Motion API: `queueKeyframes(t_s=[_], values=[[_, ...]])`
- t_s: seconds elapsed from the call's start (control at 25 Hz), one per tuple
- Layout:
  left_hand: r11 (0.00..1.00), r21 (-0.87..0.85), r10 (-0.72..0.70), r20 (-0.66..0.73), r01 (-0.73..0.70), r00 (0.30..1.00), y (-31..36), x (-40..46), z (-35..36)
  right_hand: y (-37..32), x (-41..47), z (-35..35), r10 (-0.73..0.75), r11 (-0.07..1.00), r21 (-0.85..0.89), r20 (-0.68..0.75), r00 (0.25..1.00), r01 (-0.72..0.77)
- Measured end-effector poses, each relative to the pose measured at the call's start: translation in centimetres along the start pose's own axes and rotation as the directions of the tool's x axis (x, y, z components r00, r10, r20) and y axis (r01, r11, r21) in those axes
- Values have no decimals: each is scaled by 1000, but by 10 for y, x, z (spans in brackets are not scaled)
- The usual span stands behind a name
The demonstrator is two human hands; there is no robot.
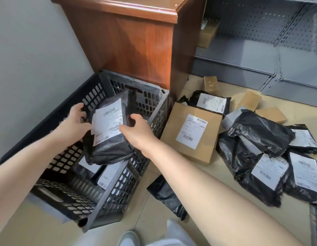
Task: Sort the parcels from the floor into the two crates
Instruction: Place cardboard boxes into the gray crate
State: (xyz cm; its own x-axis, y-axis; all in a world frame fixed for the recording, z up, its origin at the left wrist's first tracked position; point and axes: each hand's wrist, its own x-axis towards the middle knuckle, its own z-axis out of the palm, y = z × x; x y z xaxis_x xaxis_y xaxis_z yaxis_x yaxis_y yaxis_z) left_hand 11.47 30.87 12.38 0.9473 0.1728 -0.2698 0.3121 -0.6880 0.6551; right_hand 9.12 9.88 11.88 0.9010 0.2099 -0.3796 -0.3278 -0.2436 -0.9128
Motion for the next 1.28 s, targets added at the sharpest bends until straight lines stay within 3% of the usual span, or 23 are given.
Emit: queueKeyframes(t_s=[0.04,0.08,0.16,0.2,0.24,0.28,0.36,0.44,0.56,0.8,0.88,0.96,1.0,1.08,1.16,1.28], values=[[969,202,147,2,-144,989,-4,3,-5,0,4,5,-19,998,-61,16,1000,20],[867,391,312,57,-309,948,-10,6,-9,0,8,12,-29,993,-111,51,998,35],[521,621,513,321,-586,796,-16,13,-15,2,16,27,-30,978,-201,113,993,53],[361,655,496,468,-664,732,-15,15,-15,6,20,32,-26,970,-238,131,991,56],[264,657,417,582,-706,698,-14,15,-15,9,23,37,-20,966,-251,139,990,55],[240,659,311,643,-713,700,-14,18,-16,12,27,41,-12,969,-243,140,990,46],[267,663,208,668,-699,714,-13,25,-17,17,32,45,17,975,-221,152,988,17],[350,654,185,654,-671,734,-16,34,-17,20,33,49,-4,969,-243,176,984,48],[475,630,23,689,-614,724,-25,47,-11,22,32,52,-63,954,-275,217,974,123],[543,593,-73,739,-594,670,-30,64,-10,29,34,53,-166,905,-340,270,948,255],[585,590,-71,720,-556,690,-33,67,-16,34,35,53,-226,922,-277,179,958,269],[585,637,-78,661,-503,747,-41,72,-26,37,32,53,-256,961,-114,-6,967,254],[573,673,-84,616,-467,783,-47,75,-30,39,31,53,-266,963,-57,-75,961,262],[596,720,-114,515,-357,849,-59,82,-35,42,27,54,-318,945,-103,-83,944,309],[714,672,-159,430,-197,889,-69,87,-30,44,26,56,-354,918,-194,-10,935,345],[900,427,-222,277,87,935,-81,96,-8,43,30,59,-340,906,-263,18,940,333]])
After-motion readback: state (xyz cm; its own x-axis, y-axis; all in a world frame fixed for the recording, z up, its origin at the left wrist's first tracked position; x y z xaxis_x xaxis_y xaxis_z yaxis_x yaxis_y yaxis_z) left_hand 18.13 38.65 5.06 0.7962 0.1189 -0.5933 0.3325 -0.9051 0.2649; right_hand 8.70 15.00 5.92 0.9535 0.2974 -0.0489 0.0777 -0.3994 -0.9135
